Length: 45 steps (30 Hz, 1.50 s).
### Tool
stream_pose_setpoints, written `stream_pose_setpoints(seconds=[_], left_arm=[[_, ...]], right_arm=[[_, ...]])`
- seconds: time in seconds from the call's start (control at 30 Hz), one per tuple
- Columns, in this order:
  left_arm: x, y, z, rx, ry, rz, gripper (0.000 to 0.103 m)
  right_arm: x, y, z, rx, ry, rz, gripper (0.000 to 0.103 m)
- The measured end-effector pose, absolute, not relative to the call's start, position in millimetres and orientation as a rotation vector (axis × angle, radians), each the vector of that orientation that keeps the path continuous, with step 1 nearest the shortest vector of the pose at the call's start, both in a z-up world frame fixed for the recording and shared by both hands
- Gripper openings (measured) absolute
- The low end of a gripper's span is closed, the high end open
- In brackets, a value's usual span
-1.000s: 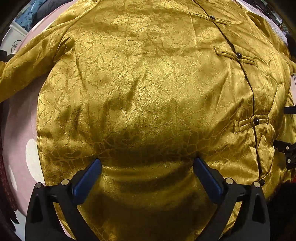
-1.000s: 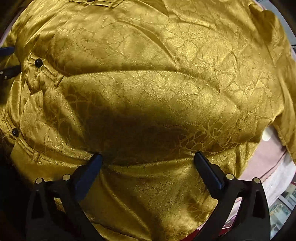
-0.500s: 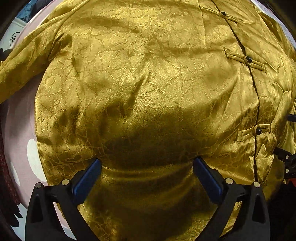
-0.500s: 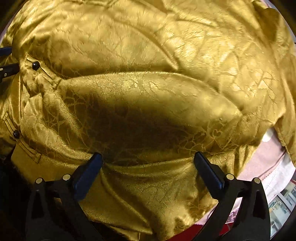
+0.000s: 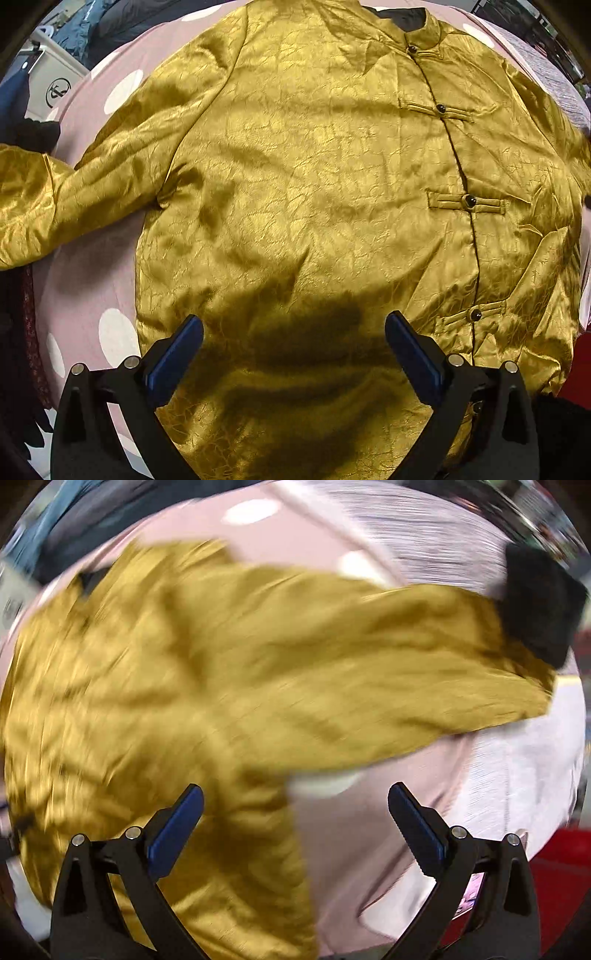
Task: Fold large clothes
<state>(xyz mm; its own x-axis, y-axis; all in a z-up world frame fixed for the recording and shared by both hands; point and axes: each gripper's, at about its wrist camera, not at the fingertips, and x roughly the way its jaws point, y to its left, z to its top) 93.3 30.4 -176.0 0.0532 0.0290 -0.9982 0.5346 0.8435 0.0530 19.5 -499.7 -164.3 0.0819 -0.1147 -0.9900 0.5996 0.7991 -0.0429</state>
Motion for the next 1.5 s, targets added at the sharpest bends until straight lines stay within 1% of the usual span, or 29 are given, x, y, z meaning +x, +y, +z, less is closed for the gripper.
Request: stream_pose_setpoints(seconds=[0.13,0.27,0.4,0.47,0.6,0.73,0.77,0.8,0.83,0.87,0.9,1.0,1.1,1.17,1.27,1.3,1.4,1.5], left_arm=[[95,13,-171,0.507,1.465,-0.421,0.097],[89,5,-173,0.507,1.473,-0.395,0.097],[93,12,-175,0.483,1.494,-0.357,0.097],[97,15,-175,0.469,1.500,-0.339,0.097],[111,13,-174,0.437,1.509,-0.310,0.097],[121,6,-175,0.438,1.503,-0.303,0.097],[120,10,-175,0.441,1.501,-0.303,0.097],[121,5,-174,0.442,1.498,-0.302,0.097],[112,7,-173,0.442,1.496,-0.301,0.097],[112,3,-170,0.441,1.495,-0.299,0.097],[113,9,-168,0.440,1.494,-0.297,0.097],[106,18,-162,0.424,1.501,-0.281,0.097],[105,25,-165,0.408,1.510,-0.271,0.097],[107,26,-163,0.406,1.510,-0.270,0.097],[110,29,-162,0.393,1.504,-0.275,0.097],[101,27,-171,0.390,1.502,-0.276,0.097],[101,27,-170,0.393,1.496,-0.289,0.097],[100,24,-166,0.395,1.484,-0.307,0.097]], right_arm=[[19,-566,-157,0.457,1.348,-0.688,0.098],[4,-604,-155,0.475,1.292,-0.842,0.098],[-15,-608,-154,0.399,1.250,-0.953,0.098],[-10,-625,-149,0.329,1.237,-0.995,0.098],[-13,-642,-120,0.271,1.228,-1.005,0.098],[0,-672,-127,0.264,1.234,-1.034,0.098],[0,-680,-129,0.285,1.229,-1.050,0.096],[0,-689,-131,0.316,1.220,-1.067,0.085],[-4,-697,-131,0.343,1.216,-1.081,0.076],[-9,-704,-130,0.373,1.216,-1.095,0.054],[-13,-709,-128,0.403,1.209,-1.097,0.038],[-31,-717,-111,0.474,1.122,-1.115,0.024],[-58,-721,-79,0.499,1.004,-1.182,0.019],[-89,-730,-57,0.586,0.901,-1.226,0.018],[-129,-745,-43,0.736,0.805,-1.261,0.017],[-142,-749,-45,0.800,0.792,-1.263,0.017],[-156,-749,-54,0.896,0.797,-1.261,0.017],[-142,-730,-53,0.875,0.809,-1.215,0.018]])
